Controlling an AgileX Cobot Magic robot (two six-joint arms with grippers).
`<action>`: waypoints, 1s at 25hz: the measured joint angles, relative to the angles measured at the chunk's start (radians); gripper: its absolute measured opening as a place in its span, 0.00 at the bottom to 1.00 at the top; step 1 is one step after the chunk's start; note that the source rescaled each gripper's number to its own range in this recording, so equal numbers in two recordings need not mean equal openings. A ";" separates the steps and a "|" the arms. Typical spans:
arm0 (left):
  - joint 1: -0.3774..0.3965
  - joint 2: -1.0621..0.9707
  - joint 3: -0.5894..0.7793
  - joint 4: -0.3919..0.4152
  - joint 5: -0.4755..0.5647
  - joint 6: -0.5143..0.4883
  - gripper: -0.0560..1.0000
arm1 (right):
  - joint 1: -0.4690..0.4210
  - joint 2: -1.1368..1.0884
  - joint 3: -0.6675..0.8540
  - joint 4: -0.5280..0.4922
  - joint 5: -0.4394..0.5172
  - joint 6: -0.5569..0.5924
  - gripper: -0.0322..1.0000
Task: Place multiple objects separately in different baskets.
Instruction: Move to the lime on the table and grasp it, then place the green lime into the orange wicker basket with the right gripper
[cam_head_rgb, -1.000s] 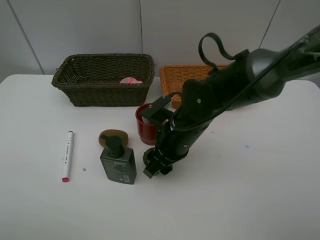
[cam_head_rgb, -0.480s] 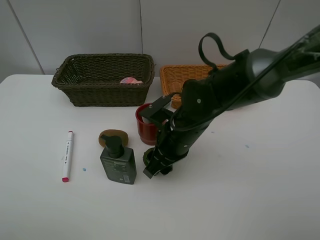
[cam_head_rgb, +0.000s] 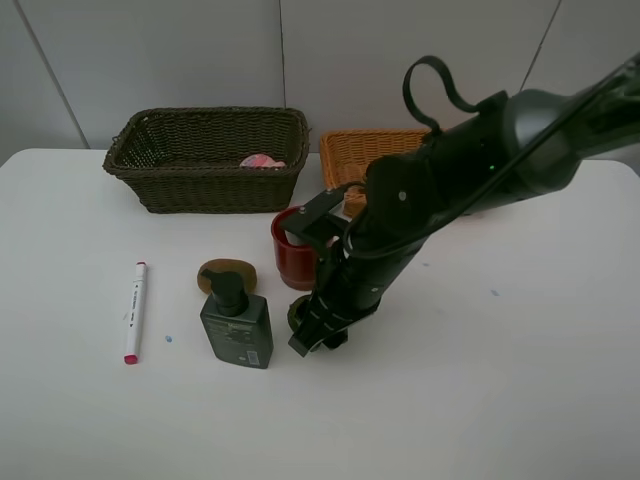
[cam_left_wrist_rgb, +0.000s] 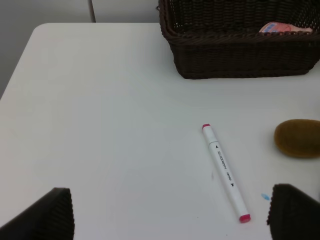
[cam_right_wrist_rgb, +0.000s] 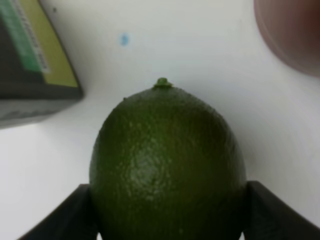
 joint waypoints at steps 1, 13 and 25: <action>0.000 0.000 0.000 0.000 0.000 0.000 1.00 | 0.000 -0.017 0.000 -0.001 0.008 0.000 0.62; 0.000 0.000 0.000 0.000 0.000 0.000 1.00 | 0.000 -0.261 0.000 -0.095 0.125 0.114 0.62; 0.000 0.000 0.000 0.000 0.000 0.000 1.00 | -0.106 -0.321 -0.160 -0.295 0.168 0.389 0.62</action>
